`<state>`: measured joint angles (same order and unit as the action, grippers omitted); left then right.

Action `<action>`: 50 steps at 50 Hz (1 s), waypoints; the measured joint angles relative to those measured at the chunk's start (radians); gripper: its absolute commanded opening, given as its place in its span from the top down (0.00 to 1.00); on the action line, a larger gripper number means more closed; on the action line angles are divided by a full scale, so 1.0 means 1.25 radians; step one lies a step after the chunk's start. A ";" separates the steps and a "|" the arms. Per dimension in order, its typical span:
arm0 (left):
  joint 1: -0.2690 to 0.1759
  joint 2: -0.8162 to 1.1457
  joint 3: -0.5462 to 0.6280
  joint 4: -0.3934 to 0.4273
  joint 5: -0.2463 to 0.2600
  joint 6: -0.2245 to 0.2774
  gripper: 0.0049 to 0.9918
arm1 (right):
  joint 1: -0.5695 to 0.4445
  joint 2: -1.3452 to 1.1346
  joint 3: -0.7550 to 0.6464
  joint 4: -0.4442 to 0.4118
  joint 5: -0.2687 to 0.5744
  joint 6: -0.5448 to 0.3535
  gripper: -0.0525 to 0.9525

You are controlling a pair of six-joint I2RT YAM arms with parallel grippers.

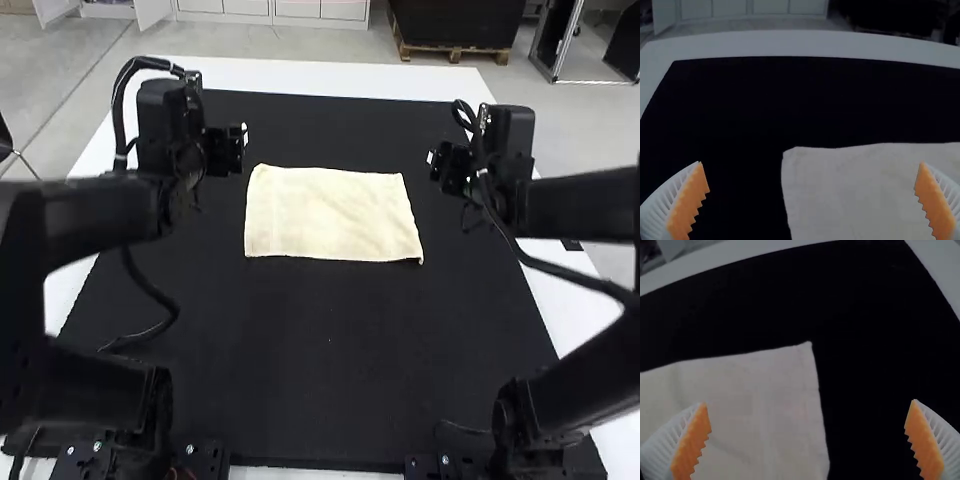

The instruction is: Fold the towel.

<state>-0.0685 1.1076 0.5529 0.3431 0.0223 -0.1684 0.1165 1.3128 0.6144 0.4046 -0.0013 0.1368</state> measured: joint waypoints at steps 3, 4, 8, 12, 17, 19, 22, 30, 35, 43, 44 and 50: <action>0.000 0.030 0.023 0.002 0.007 -0.004 0.02 | 0.000 0.028 0.020 0.001 -0.002 0.004 0.06; 0.000 0.042 0.031 0.002 0.009 -0.006 0.02 | 0.000 0.041 0.031 0.002 -0.002 0.006 0.06; 0.000 0.085 0.064 0.002 0.017 -0.013 0.02 | 0.000 0.079 0.060 0.003 -0.009 0.014 0.06; 0.000 0.127 0.096 0.002 0.024 -0.020 0.02 | 0.000 0.122 0.092 0.005 -0.017 0.021 0.06; 0.000 0.168 0.126 0.002 0.026 -0.027 0.02 | 0.000 0.175 0.126 0.006 -0.027 0.029 0.06; 0.000 0.181 0.136 0.003 0.027 -0.028 0.02 | 0.000 0.197 0.142 0.006 -0.032 0.034 0.06; 0.000 0.198 0.148 0.003 0.028 -0.030 0.02 | 0.000 0.227 0.165 0.006 -0.036 0.040 0.06; 0.000 0.234 0.175 0.006 0.028 -0.031 0.02 | 0.000 0.291 0.216 0.007 -0.045 0.050 0.06; 0.000 0.259 0.193 0.011 0.028 -0.032 0.02 | 0.001 0.325 0.239 0.008 -0.049 0.056 0.06; 0.000 0.296 0.216 0.015 0.028 -0.031 0.02 | 0.015 0.378 0.266 0.020 -0.050 0.062 0.06; 0.000 0.300 0.219 0.016 0.028 -0.031 0.02 | 0.019 0.386 0.270 0.022 -0.050 0.063 0.06; 0.000 0.323 0.229 0.018 0.028 -0.032 0.02 | 0.031 0.420 0.290 0.025 -0.050 0.064 0.06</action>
<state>-0.0681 1.5112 0.8394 0.3656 0.0578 -0.2081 0.1555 1.8374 0.9764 0.4358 -0.0635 0.2173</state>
